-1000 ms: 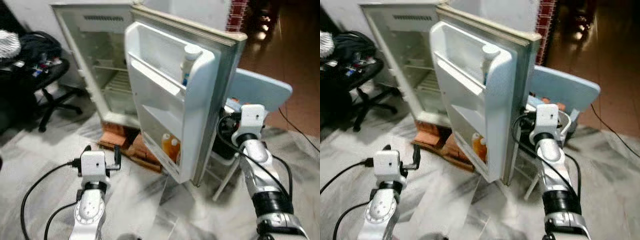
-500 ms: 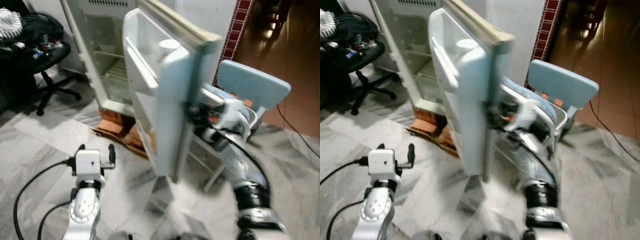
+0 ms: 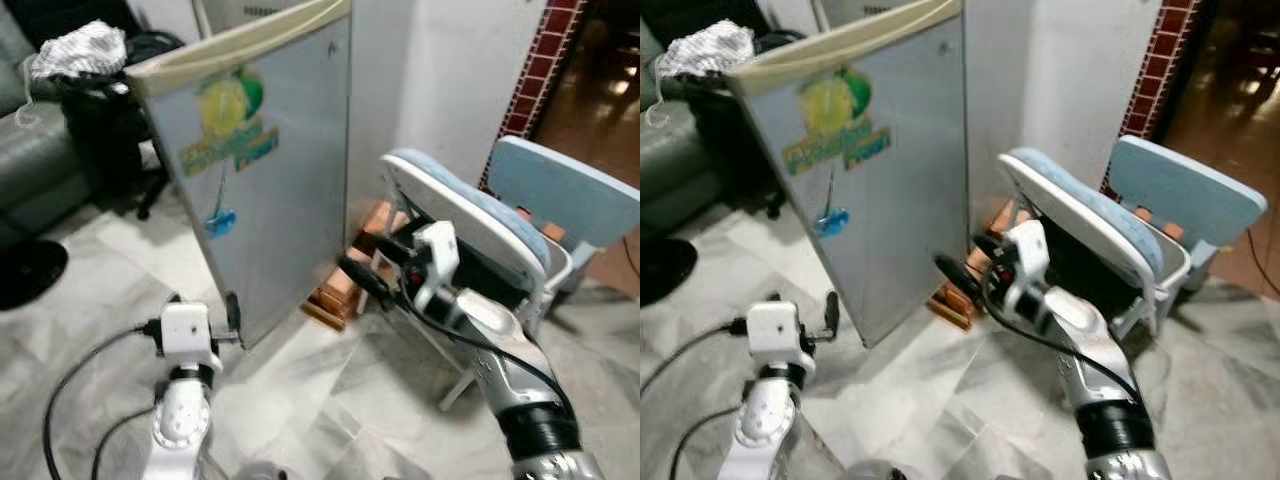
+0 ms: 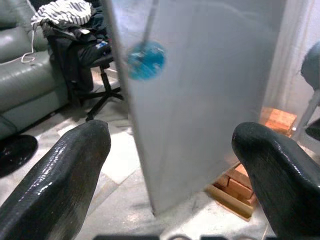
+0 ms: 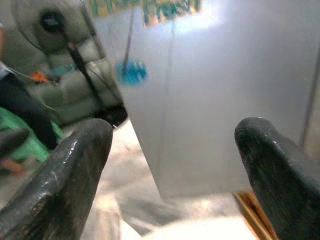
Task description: Restocking fridge
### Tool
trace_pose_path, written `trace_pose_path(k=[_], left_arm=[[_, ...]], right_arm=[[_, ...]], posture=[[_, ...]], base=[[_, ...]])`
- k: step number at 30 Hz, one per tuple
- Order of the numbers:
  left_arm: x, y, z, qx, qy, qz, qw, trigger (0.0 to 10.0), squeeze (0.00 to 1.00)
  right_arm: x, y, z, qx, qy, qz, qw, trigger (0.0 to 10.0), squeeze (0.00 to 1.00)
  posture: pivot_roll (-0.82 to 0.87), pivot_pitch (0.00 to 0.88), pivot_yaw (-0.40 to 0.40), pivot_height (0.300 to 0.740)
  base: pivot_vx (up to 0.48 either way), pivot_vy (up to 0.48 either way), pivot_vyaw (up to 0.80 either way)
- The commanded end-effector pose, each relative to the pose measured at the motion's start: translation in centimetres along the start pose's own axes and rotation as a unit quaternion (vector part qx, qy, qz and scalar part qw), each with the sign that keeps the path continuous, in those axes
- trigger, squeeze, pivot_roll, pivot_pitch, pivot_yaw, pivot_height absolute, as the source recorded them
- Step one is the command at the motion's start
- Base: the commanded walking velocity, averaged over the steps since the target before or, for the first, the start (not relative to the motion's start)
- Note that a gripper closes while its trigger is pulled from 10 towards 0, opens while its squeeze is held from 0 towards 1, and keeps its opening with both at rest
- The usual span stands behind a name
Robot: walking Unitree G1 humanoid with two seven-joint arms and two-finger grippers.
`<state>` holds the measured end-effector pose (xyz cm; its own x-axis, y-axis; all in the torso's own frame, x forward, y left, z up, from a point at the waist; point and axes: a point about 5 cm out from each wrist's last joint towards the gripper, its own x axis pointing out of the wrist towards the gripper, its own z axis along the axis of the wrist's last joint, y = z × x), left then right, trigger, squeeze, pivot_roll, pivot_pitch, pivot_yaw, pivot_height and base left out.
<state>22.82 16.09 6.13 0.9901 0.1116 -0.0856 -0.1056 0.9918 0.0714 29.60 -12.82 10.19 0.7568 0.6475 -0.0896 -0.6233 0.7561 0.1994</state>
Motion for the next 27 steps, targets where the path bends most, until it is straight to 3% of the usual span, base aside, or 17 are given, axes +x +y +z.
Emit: trace_pose_path(k=[1,5,9,16,21,25,27], left_arm=[[0.2,0.5,0.1,0.006,0.001,0.003,1.0,10.0,0.0],[0.2,0.5,0.1,0.003,0.004,0.005,1.0,10.0,0.0],[0.2,0.7,0.1,-0.001,0.006,0.008,1.0,10.0,0.0],[0.3,0.7,0.2,-0.001,0.004,0.01,1.0,10.0,0.0],[0.3,0.7,0.3,-0.003,0.001,0.008,1.0,10.0,0.0],[0.4,0.6,0.5,-0.003,-0.004,0.002,1.0,10.0,0.0],[0.5,0.5,0.5,-0.005,-0.005,-0.003,1.0,10.0,0.0]], right_arm=[[0.5,0.3,-0.3,-0.008,0.003,-0.023,1.0,10.0,0.0],[0.2,-0.7,-1.7,0.048,0.006,-0.112,0.993,10.0,0.0],[-0.2,-1.3,-2.3,0.057,0.015,-0.151,0.987,10.0,0.0],[-0.4,-1.7,-2.8,0.049,0.028,-0.166,0.984,10.0,0.0],[-0.5,-2.3,-2.6,0.021,0.025,-0.192,0.981,10.0,0.0],[-0.6,-2.8,-2.1,-0.049,0.019,-0.232,0.971,10.0,0.0],[-0.6,-2.8,-2.0,-0.063,0.012,-0.229,0.971,10.0,0.0]], posture=[[0.0,0.028,0.031,0.74],[0.01,0.03,0.033,0.74],[0.01,0.03,0.032,0.74],[0.01,0.025,0.03,0.74],[0.01,0.022,0.031,0.74],[0.0,0.019,0.033,0.74],[0.0,0.013,0.038,0.74]], base=[[0.0,0.341,0.0],[0.0,0.382,0.0],[0.0,0.48,0.0],[0.0,0.48,0.0],[0.0,0.48,0.0],[0.0,0.48,0.0],[0.0,0.48,0.0]])
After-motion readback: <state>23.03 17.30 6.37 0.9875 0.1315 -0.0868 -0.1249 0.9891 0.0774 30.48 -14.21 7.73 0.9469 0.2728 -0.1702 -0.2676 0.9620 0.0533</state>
